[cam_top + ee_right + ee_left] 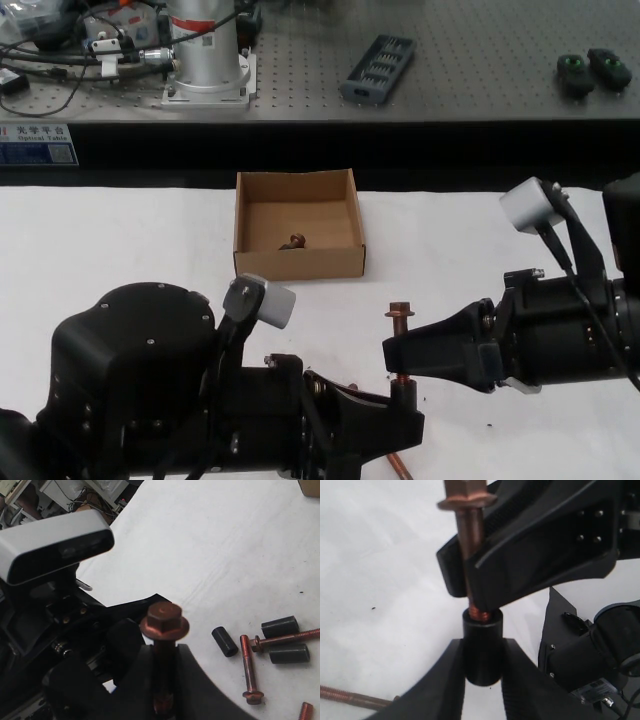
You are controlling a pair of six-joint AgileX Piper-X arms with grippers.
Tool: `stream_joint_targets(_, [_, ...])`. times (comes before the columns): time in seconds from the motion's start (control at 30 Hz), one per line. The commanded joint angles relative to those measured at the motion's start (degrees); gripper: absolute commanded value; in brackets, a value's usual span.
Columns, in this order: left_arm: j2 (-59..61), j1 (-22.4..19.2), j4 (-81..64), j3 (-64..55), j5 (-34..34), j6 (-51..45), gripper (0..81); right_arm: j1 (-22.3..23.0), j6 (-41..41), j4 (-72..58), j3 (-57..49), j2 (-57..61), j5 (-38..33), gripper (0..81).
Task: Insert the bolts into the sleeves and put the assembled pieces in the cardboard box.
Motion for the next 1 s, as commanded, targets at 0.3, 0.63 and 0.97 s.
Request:
stream_joint_targets(0.3, [0.16, 0.08, -3.44, -0.54, -2.02, 0.66, 5.9, -0.04, 0.18, -0.21, 0.51, -1.19, -1.26, 1.9])
stream_joint_targets(0.63, [0.16, 0.08, -5.25, -0.54, -2.02, 2.7, 5.9, -0.04, 0.23, -0.18, 0.51, -1.19, -2.73, 1.8])
stream_joint_targets(0.97, [0.16, 1.46, -15.03, -1.76, -8.99, -1.95, 5.9, 0.69, -4.59, 11.06, 0.68, -1.19, -3.84, 36.7])
